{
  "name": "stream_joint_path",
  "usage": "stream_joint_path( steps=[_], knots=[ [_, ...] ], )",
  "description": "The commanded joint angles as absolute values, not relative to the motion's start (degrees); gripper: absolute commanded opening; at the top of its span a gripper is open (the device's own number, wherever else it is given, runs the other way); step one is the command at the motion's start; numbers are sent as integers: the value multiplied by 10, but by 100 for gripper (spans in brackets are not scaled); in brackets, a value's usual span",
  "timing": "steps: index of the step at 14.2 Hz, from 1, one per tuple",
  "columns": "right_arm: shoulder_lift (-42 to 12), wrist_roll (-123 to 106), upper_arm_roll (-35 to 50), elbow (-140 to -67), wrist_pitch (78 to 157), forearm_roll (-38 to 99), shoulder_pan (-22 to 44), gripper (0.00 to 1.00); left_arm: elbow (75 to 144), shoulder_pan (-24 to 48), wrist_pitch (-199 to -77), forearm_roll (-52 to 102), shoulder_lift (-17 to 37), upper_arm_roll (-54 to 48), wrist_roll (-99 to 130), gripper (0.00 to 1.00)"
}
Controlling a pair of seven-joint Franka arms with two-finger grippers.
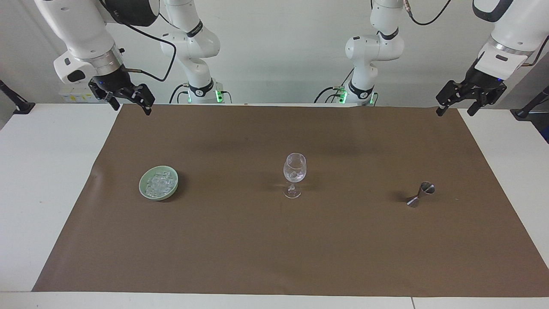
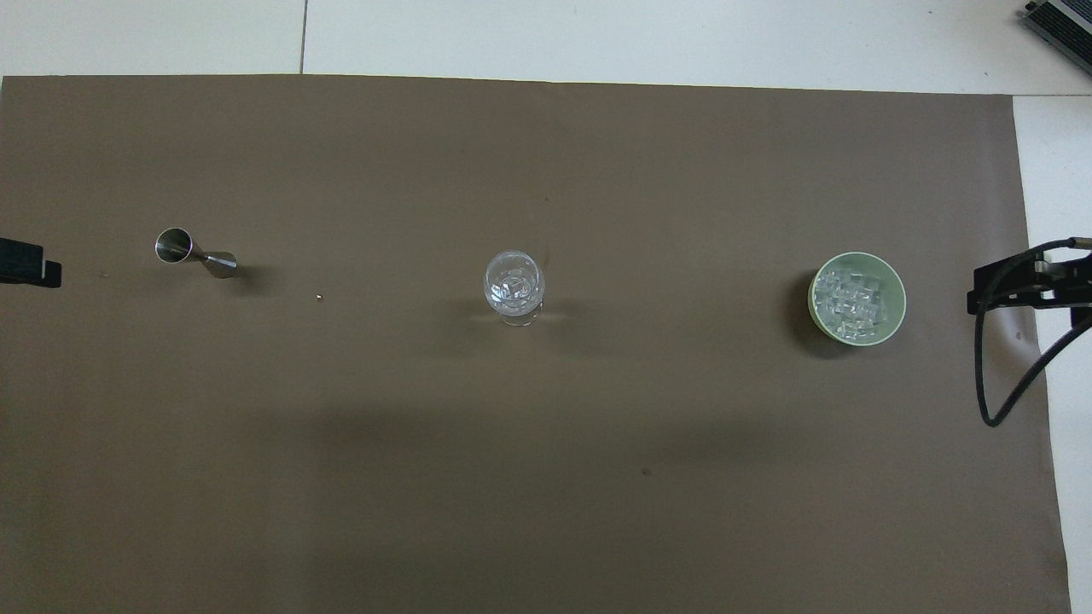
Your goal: Pour wine and add ice with both arms
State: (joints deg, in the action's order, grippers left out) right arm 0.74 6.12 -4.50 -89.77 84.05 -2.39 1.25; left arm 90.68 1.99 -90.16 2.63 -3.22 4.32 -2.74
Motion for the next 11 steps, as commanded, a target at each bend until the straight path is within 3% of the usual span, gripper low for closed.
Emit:
stream_joint_path(
  steps=[1,11],
  knots=[
    [23,47,-41,-918,836,-8,4,100,925,24,-904,18,-48,47,-27,100],
    [18,46,-40,-917,890,-18,8,100,925,25,-904,17,-48,47,-27,100]
  ],
)
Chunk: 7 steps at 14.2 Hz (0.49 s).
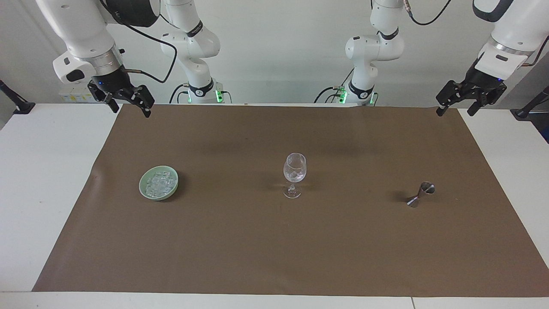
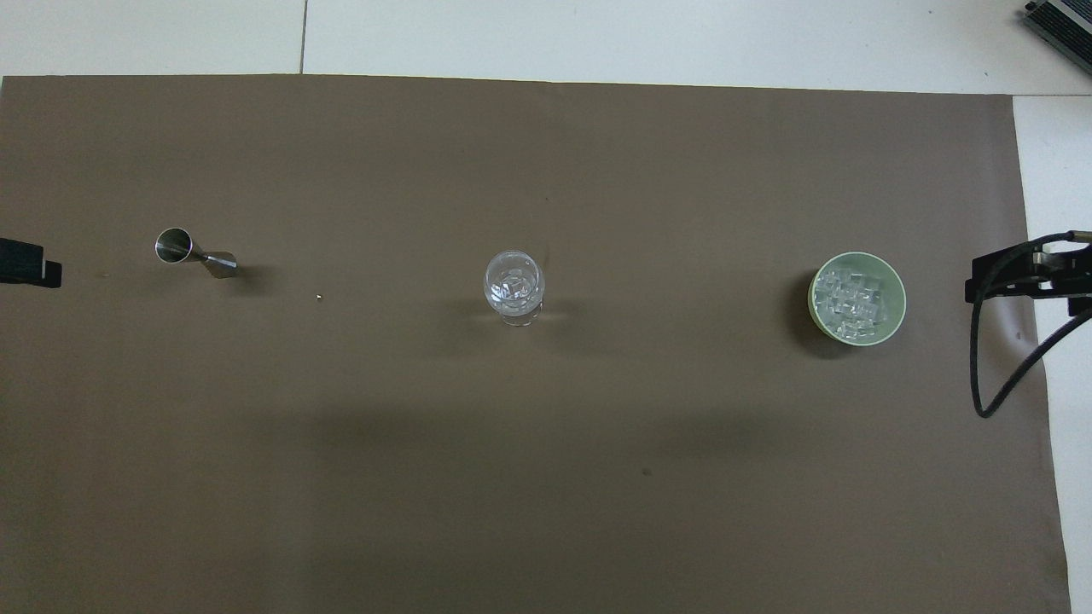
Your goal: Pour wine and add ice with both arms
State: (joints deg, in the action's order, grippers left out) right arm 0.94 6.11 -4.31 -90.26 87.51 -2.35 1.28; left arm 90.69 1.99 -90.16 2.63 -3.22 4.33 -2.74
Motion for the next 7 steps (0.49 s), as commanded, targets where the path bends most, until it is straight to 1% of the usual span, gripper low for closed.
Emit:
stream_joint_path(
  steps=[1,7],
  knots=[
    [18,47,-40,-916,890,-18,8,100,925,25,-903,17,-48,47,-27,100],
    [20,47,-40,-916,880,-10,6,100,925,25,-903,17,-48,47,-27,100]
  ],
)
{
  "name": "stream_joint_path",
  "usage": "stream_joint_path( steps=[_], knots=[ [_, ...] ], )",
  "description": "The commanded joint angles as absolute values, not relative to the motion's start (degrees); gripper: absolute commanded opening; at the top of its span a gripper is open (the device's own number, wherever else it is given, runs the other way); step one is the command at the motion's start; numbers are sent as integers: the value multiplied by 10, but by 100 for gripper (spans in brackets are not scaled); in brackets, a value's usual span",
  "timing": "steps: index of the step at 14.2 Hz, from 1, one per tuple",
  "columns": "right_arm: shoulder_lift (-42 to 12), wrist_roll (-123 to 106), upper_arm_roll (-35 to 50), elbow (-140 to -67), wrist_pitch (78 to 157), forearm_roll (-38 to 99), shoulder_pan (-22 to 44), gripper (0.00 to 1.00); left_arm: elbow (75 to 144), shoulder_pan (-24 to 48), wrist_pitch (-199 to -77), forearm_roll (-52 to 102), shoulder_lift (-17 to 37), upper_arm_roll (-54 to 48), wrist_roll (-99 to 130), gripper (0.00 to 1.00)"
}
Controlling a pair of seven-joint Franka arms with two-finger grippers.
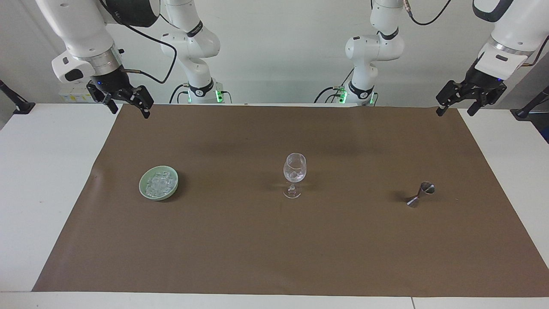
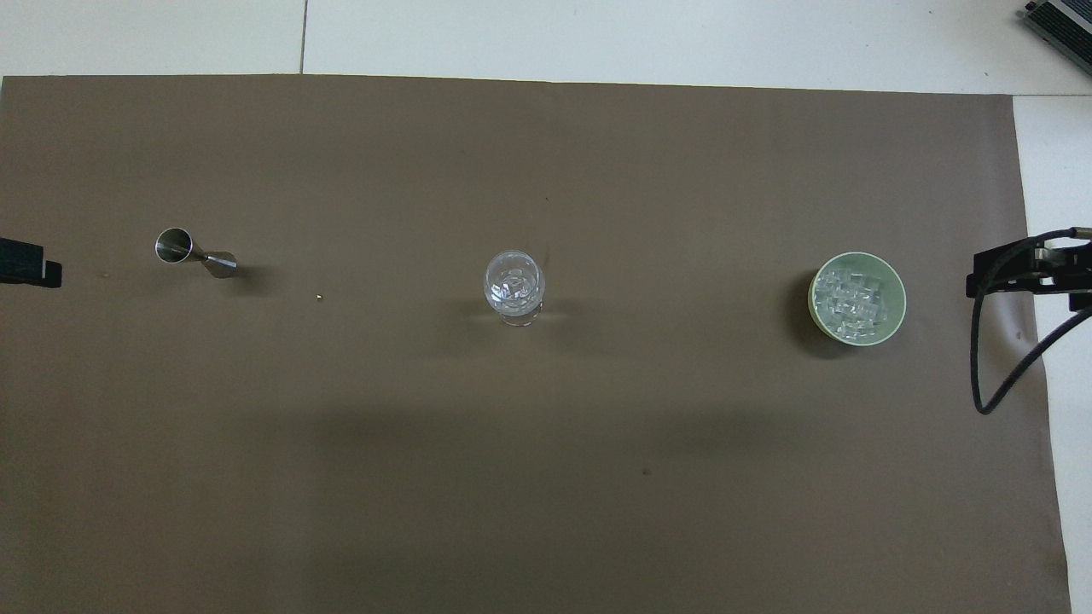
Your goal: Pour wine and add ice with both arms
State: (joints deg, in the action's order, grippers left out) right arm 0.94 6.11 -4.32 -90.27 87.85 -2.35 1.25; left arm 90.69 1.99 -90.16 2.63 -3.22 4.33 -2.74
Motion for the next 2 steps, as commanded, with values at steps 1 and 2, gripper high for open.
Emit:
stream_joint_path(
  steps=[1,2],
  knots=[
    [20,46,-40,-916,880,-9,6,100,925,25,-903,17,-48,47,-27,100],
    [20,46,-40,-916,878,-9,6,100,925,25,-903,17,-48,47,-27,100]
  ],
)
